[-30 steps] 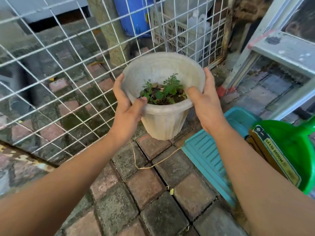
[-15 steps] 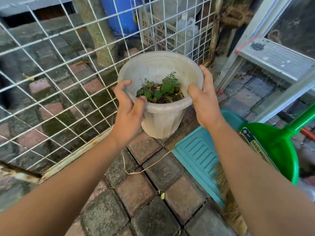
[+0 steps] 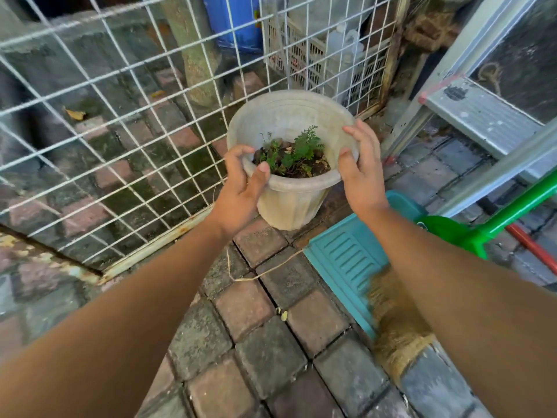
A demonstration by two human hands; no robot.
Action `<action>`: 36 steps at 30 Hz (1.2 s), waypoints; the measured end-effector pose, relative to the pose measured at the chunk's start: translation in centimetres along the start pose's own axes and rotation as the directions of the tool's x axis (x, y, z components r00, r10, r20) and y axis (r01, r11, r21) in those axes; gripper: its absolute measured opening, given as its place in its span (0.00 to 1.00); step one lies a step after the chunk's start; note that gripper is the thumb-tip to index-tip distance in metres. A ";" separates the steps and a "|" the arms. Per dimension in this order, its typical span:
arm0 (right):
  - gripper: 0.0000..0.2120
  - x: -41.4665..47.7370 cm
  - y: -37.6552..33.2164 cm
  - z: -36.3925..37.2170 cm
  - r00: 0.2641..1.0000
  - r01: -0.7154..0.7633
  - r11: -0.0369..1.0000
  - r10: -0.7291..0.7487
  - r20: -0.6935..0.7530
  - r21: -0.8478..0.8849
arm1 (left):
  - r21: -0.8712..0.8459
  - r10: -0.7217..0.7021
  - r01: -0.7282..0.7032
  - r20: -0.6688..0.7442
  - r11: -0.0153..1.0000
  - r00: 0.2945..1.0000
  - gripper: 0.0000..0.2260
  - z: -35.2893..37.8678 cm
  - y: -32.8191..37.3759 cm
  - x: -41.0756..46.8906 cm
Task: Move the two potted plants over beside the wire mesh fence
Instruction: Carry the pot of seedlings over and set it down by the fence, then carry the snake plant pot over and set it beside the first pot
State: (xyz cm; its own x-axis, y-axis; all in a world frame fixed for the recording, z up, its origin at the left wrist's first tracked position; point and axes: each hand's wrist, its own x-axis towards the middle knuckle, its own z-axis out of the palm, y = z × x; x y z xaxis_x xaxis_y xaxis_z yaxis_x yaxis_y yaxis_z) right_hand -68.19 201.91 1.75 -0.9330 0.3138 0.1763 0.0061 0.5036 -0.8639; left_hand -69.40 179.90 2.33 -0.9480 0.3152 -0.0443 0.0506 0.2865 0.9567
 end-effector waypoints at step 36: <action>0.16 -22.7 -104.2 1.3 0.387 0.491 0.771 -0.610 0.691 0.406 | -0.038 -0.121 0.180 -0.869 0.983 0.480 0.15 -62.3 66.3 -62.0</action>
State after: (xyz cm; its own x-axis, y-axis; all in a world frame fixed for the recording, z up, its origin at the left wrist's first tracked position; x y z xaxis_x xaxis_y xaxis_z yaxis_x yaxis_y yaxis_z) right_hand -48.12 141.24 87.15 -0.6135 -0.7423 0.2696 -0.5993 0.2153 -0.7710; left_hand -26.88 122.96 86.41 -0.7339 -0.6699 0.1124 -0.1332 0.3043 0.9432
